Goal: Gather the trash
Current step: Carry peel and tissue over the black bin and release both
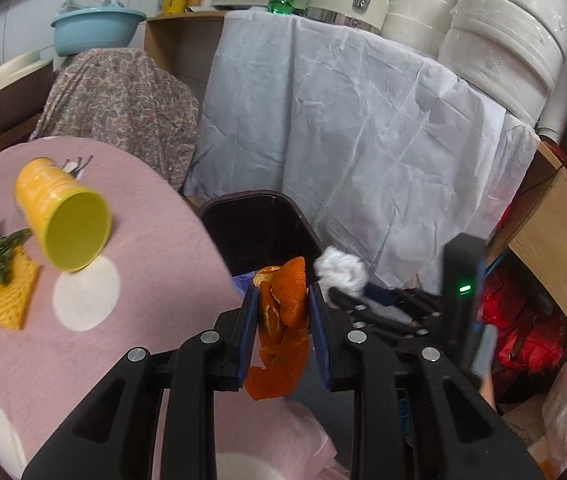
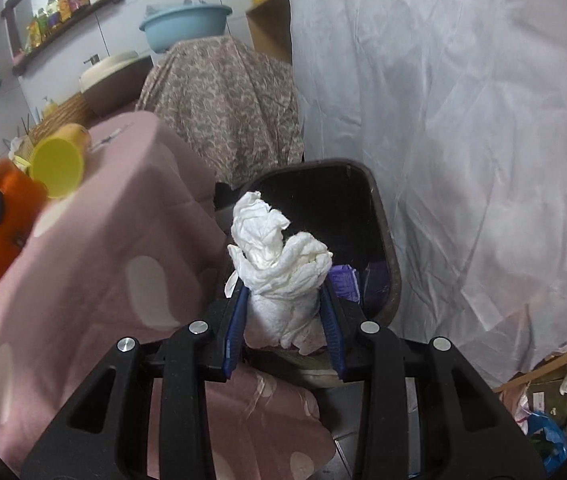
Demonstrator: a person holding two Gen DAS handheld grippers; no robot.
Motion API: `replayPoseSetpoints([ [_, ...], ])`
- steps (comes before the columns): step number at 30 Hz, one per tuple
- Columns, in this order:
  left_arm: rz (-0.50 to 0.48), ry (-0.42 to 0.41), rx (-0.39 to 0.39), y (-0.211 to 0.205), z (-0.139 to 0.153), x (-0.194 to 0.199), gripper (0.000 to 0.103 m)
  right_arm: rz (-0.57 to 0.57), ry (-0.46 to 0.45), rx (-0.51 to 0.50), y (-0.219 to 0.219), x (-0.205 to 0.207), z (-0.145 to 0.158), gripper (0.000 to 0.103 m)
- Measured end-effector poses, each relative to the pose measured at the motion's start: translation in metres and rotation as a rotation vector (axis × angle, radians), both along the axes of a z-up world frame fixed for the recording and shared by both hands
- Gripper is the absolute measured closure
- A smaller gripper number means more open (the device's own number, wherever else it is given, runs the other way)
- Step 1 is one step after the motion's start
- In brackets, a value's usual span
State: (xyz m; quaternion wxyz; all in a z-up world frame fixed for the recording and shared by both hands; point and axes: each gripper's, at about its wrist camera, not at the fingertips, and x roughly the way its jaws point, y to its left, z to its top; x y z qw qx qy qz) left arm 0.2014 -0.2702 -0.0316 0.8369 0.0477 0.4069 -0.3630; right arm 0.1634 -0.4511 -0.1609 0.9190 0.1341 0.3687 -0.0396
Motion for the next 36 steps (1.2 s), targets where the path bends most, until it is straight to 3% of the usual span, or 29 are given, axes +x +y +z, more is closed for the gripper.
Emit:
replayPoseSetpoints([
  [11,-0.010,-0.036,0.111,-0.062,-0.012,0.027,0.077,0.007,0.091,0.050,-0.013,0.066,-0.065,0.066],
  [16,0.004,-0.019,0.145,-0.078,-0.023,0.040,0.077,0.014,0.099,0.017,-0.011,0.079,-0.080,0.055],
  [18,0.008,-0.017,0.156,-0.083,-0.027,0.045,0.077,0.006,0.102,0.020,-0.013,0.082,-0.085,0.044],
  [25,0.017,-0.014,0.207,-0.101,-0.039,0.064,0.077,-0.049,0.071,0.072,-0.022,0.065,-0.082,0.041],
  [28,0.026,0.021,0.218,-0.113,-0.045,0.079,0.077,-0.078,0.062,0.044,-0.025,0.050,-0.075,0.040],
  [31,0.038,0.056,0.245,-0.126,-0.055,0.094,0.077,-0.117,0.049,0.043,-0.032,0.029,-0.070,0.033],
  [36,0.051,0.109,0.293,-0.147,-0.077,0.110,0.077,-0.176,0.023,0.056,-0.048,-0.007,-0.061,0.032],
])
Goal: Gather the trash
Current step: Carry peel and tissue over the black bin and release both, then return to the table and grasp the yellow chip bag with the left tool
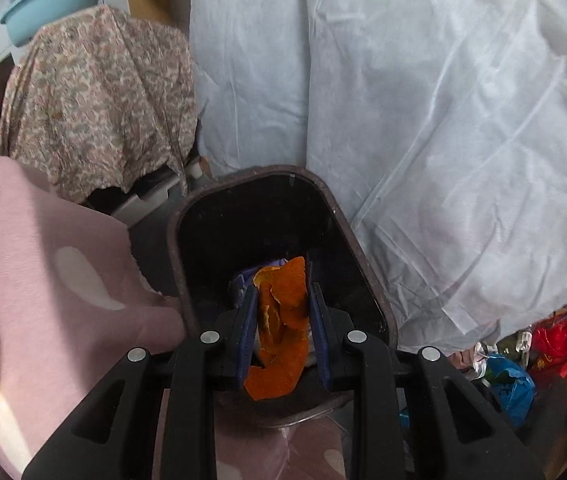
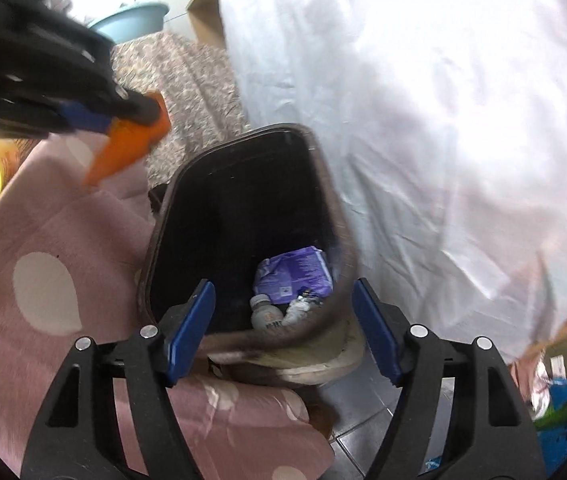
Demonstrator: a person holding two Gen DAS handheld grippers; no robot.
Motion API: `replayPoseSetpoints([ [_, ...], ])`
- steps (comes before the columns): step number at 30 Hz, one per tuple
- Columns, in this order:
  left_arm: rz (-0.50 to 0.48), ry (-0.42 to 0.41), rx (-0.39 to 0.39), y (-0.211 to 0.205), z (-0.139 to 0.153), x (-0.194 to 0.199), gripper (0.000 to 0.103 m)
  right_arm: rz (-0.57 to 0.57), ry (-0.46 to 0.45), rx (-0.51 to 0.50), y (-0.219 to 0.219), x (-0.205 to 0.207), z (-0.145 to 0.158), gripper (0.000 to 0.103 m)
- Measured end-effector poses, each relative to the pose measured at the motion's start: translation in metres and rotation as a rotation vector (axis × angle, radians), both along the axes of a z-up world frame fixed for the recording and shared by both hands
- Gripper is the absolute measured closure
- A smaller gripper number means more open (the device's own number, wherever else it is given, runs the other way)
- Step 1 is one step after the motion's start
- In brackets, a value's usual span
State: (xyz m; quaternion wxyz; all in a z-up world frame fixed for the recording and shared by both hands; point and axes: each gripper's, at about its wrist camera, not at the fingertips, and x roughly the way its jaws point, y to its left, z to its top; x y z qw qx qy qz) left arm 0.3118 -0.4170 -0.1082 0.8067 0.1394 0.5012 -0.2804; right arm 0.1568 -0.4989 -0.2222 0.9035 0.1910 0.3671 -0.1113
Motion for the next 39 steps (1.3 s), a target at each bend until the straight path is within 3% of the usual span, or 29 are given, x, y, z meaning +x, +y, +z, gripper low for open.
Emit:
replayPoseSetpoints([
  [8,0.044,0.075,0.026,-0.015,-0.024,0.015,0.073,-0.072,-0.011,-0.003,-0.017,-0.040,0.014,0.031],
  [9,0.043,0.076,0.029,-0.017,-0.026,0.015,0.068,-0.080,-0.010,-0.008,-0.018,-0.043,0.016,0.029],
  [12,0.029,0.047,0.043,-0.020,-0.025,0.013,0.038,-0.094,-0.014,-0.020,-0.020,-0.053,0.021,0.028],
  [13,0.028,0.032,0.038,-0.020,-0.023,0.012,0.035,-0.102,-0.014,-0.024,-0.020,-0.055,0.023,0.027],
  [26,-0.055,-0.048,-0.105,0.008,0.029,-0.023,0.022,-0.083,-0.032,-0.017,-0.009,-0.056,0.034,0.024],
  [33,-0.095,-0.153,-0.181,0.063,0.071,-0.051,0.015,-0.008,-0.047,-0.012,0.011,-0.048,0.051,0.024],
  [39,-0.090,-0.184,-0.236,0.119,0.087,-0.067,0.013,0.062,-0.067,-0.038,0.040,-0.039,0.070,0.024],
])
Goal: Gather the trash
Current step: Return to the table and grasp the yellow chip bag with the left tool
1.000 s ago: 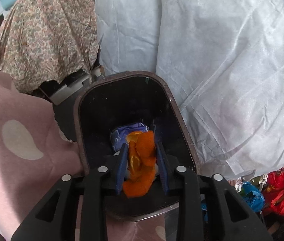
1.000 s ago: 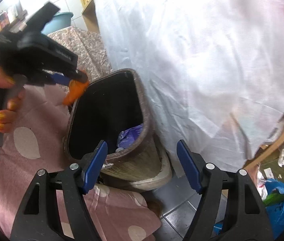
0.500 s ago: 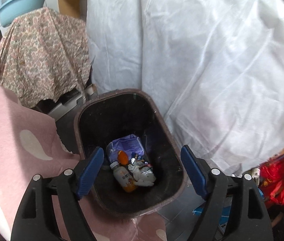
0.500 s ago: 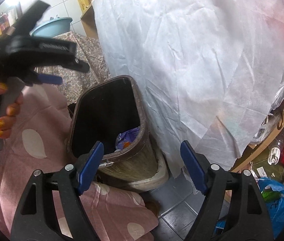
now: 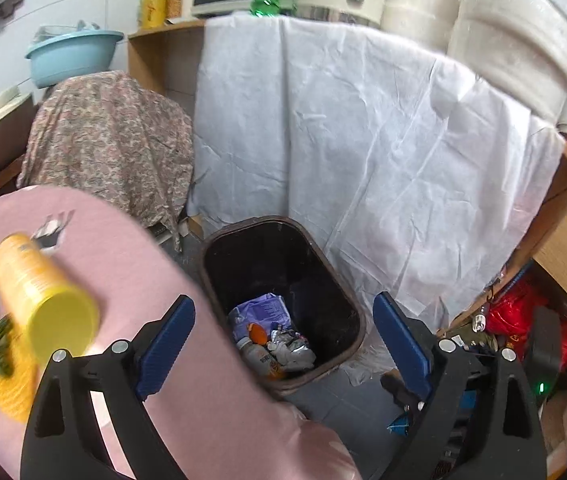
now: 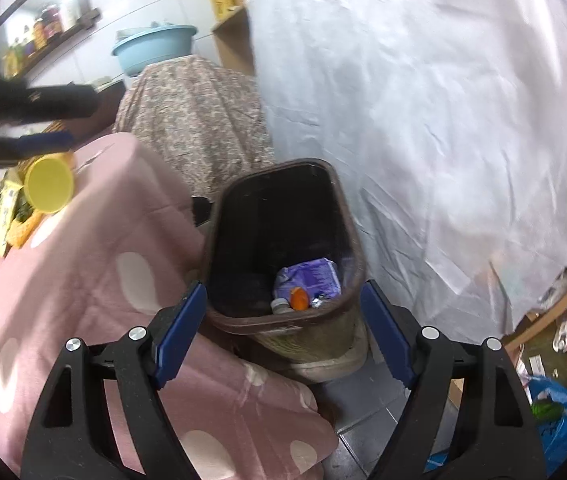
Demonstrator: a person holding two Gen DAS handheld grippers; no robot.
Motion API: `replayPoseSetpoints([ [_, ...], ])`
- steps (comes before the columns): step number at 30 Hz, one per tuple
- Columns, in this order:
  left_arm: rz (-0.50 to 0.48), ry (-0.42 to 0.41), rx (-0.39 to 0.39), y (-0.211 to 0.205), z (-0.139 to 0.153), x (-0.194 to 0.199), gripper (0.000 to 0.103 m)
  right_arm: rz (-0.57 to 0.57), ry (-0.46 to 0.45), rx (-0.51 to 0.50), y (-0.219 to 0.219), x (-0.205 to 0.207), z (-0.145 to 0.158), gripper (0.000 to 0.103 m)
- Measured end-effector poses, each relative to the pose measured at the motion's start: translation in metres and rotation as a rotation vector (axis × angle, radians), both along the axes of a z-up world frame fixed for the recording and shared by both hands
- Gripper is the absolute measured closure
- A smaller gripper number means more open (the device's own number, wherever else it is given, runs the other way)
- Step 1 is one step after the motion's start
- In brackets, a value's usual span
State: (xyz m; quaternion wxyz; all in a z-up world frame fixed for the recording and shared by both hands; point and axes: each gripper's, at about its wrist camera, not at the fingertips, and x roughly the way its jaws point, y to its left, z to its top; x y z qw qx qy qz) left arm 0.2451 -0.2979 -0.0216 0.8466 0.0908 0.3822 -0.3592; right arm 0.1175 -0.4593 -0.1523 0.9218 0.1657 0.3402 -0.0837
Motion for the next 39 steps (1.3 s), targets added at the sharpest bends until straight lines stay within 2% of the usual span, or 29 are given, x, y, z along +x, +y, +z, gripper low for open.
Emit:
replayPoseSetpoints([
  [9,0.092,-0.085,-0.028,0.091,0.012,-0.027,0.013,0.119,-0.051,-0.027,0.051,0.009,0.034,0.024],
  [14,0.192,-0.140,-0.004,0.145,0.012,-0.033,0.013,0.193,-0.085,-0.050,0.084,0.013,0.054,0.023],
  [19,0.291,-0.152,0.004,0.199,0.009,-0.031,0.013,0.269,-0.100,-0.082,0.119,0.016,0.066,0.021],
  [22,0.344,-0.135,-0.006,0.235,0.006,-0.023,0.013,0.302,-0.103,-0.094,0.136,0.016,0.070,0.021],
  [27,0.372,-0.108,-0.052,0.285,0.006,-0.002,0.014,0.353,-0.100,-0.118,0.161,0.014,0.073,0.021],
  [32,0.395,-0.057,-0.108,0.327,0.000,0.029,0.019,0.381,-0.107,-0.141,0.174,0.011,0.078,0.021],
  [38,0.364,0.031,-0.158,0.342,-0.014,0.061,0.024,0.396,-0.115,-0.158,0.185,0.010,0.085,0.021],
  [39,0.364,0.038,-0.158,0.342,-0.016,0.065,0.027,0.398,-0.116,-0.159,0.186,0.010,0.086,0.021],
])
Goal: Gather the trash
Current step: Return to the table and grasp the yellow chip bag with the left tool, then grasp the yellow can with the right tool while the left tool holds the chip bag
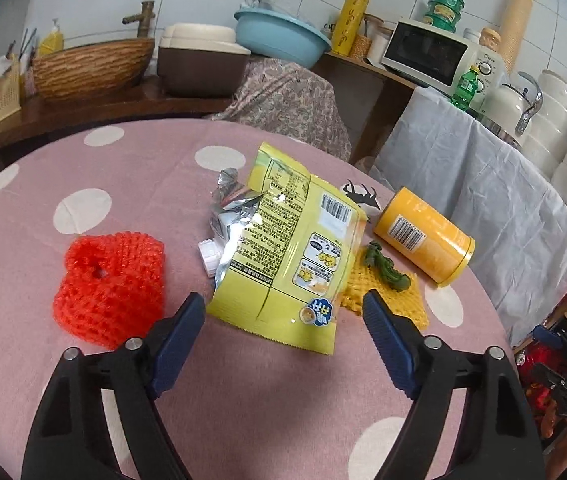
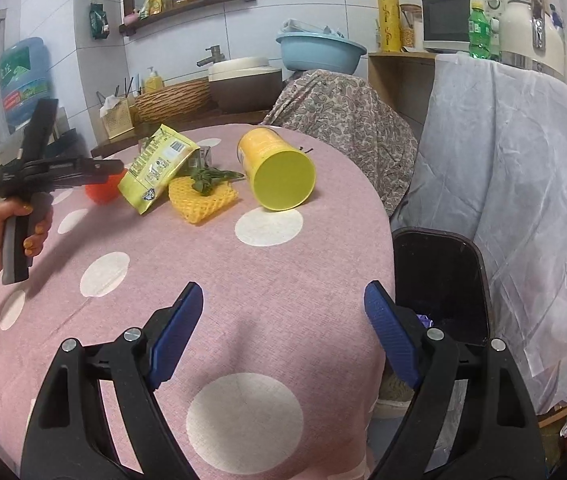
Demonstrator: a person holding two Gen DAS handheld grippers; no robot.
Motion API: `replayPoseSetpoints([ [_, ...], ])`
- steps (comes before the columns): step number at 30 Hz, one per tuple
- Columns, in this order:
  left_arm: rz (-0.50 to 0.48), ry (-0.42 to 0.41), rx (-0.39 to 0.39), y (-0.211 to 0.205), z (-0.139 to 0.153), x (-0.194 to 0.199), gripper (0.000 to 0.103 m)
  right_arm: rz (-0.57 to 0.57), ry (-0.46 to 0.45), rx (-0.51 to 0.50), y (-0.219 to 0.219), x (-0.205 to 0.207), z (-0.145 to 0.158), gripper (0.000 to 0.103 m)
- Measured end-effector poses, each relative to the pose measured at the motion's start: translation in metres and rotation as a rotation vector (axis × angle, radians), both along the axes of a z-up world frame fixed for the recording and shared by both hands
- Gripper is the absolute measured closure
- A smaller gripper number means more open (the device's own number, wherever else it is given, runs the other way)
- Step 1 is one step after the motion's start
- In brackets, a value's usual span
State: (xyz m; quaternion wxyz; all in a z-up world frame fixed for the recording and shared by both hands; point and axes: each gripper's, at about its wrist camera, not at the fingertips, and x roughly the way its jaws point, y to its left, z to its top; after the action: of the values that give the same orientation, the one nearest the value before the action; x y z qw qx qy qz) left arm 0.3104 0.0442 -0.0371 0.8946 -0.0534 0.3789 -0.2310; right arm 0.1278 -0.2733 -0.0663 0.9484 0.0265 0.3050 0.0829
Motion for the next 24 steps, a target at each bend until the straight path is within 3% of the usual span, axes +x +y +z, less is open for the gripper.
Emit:
replayPoseSetpoints([
  [9,-0.031,0.025,0.057,-0.005,-0.013,0.026,0.031,0.018,-0.002,-0.013,0.011,-0.002,0.004,0.021],
  [18,-0.070,0.075,0.032,-0.008,-0.022,0.031,0.061,0.080,-0.001,-0.009,0.021,0.010,0.007,0.021],
  [24,-0.083,0.109,-0.044,-0.002,-0.023,0.031,0.084,0.124,0.013,-0.028,0.034,0.024,0.007,0.021],
])
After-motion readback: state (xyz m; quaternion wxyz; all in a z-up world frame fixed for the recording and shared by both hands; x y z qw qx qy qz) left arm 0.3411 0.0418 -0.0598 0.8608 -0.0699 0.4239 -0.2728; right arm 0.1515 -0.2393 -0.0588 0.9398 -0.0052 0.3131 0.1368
